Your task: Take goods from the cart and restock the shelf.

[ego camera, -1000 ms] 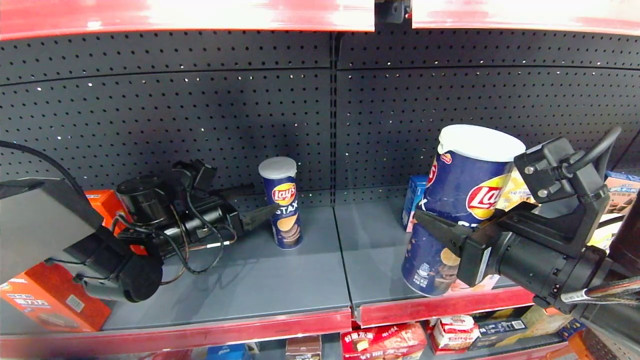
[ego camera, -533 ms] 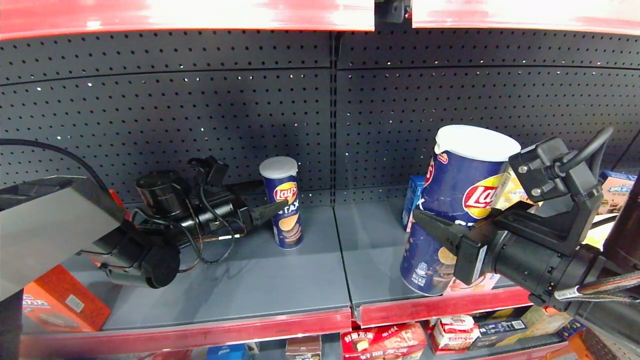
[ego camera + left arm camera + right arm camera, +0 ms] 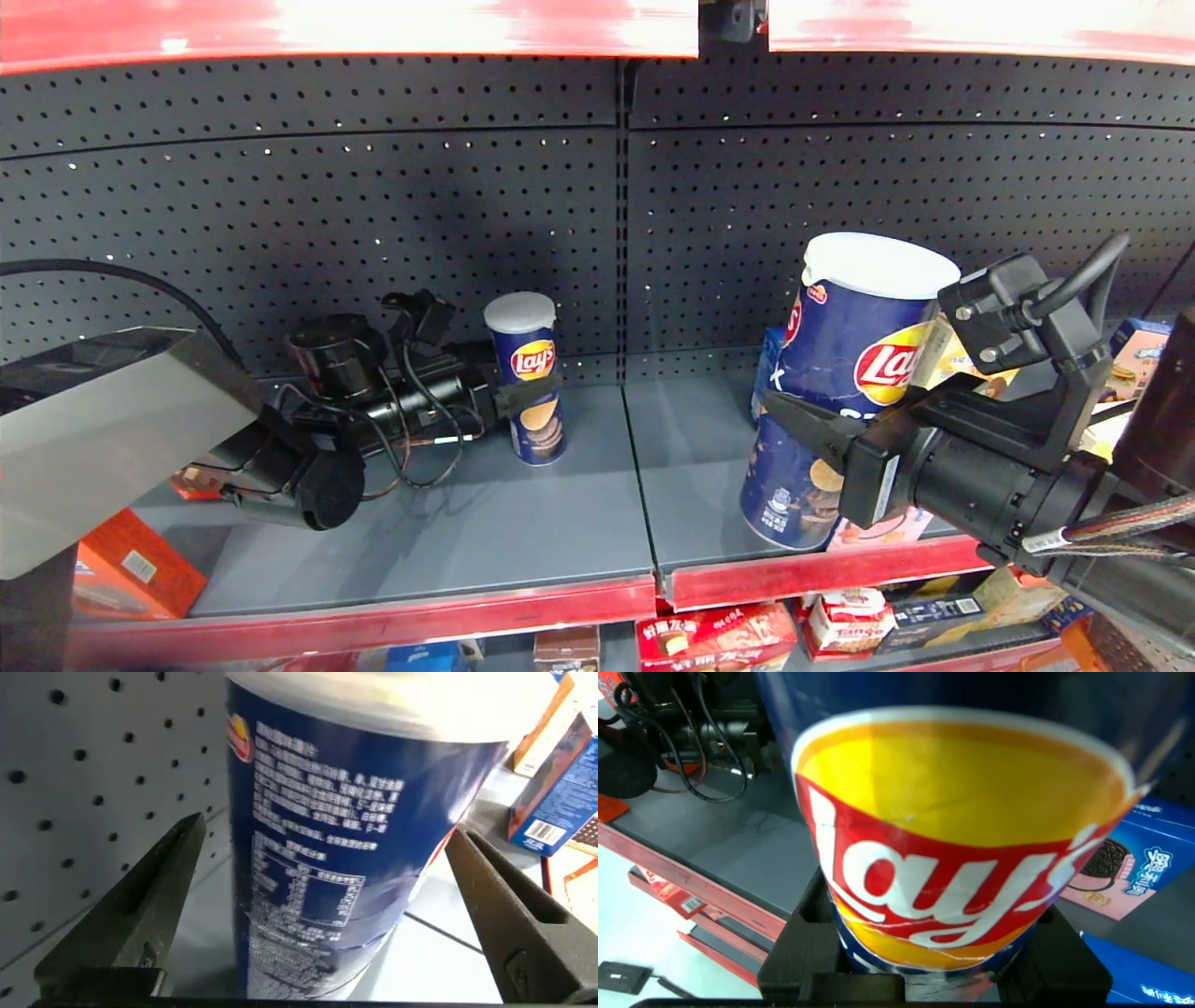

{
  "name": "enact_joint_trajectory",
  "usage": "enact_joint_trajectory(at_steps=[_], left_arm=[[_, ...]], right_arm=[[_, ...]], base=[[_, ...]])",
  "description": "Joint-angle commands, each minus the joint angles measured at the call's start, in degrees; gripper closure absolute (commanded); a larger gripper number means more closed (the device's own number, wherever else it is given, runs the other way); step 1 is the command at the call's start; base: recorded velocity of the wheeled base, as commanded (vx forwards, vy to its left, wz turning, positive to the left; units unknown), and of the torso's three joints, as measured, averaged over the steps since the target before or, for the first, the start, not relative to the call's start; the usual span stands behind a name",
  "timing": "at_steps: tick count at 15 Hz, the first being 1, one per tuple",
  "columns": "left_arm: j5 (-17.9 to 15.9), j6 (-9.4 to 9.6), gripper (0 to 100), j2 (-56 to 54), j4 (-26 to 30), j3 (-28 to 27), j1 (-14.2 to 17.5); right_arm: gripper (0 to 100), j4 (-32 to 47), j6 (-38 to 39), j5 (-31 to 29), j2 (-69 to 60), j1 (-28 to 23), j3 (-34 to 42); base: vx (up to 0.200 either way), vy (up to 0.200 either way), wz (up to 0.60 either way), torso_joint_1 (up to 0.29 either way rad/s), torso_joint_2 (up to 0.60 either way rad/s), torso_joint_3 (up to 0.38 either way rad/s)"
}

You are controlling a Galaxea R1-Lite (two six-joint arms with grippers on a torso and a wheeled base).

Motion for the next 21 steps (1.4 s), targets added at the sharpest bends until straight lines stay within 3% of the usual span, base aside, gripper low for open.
enact_joint_trajectory(at_steps=[1, 9, 10, 15, 21], left_arm=[[0.0, -0.01, 0, -0.2, 0.3, -0.1, -0.2], [0.2, 0.08, 0, 1.1, 0.9, -0.9, -0.2], [0.2, 0.08, 100, 1.2, 0.9, -1.0, -0.2], [0.7, 0.08, 100, 1.0, 0.9, -1.0, -1.1], [1.0, 0.08, 100, -4.6, 0.4, 3.5, -3.0]], right_arm=[[100, 0.0, 0.0, 0.0, 0.0, 0.0, 0.0], [100, 0.0, 0.1, 0.1, -0.3, -0.1, 0.2], [100, 0.0, 0.1, 0.1, -0.2, -0.4, 0.3], [100, 0.0, 0.1, 0.2, 0.0, -0.6, 0.4], [100, 0.0, 0.2, 0.2, -0.3, -0.9, 0.9]], base=[[0.0, 0.0, 0.0, 0.0, 0.0, 0.0], [0.0, 0.0, 0.0, 0.0, 0.0, 0.0], [0.0, 0.0, 0.0, 0.0, 0.0, 0.0], [0.0, 0.0, 0.0, 0.0, 0.0, 0.0], [0.0, 0.0, 0.0, 0.0, 0.0, 0.0]])
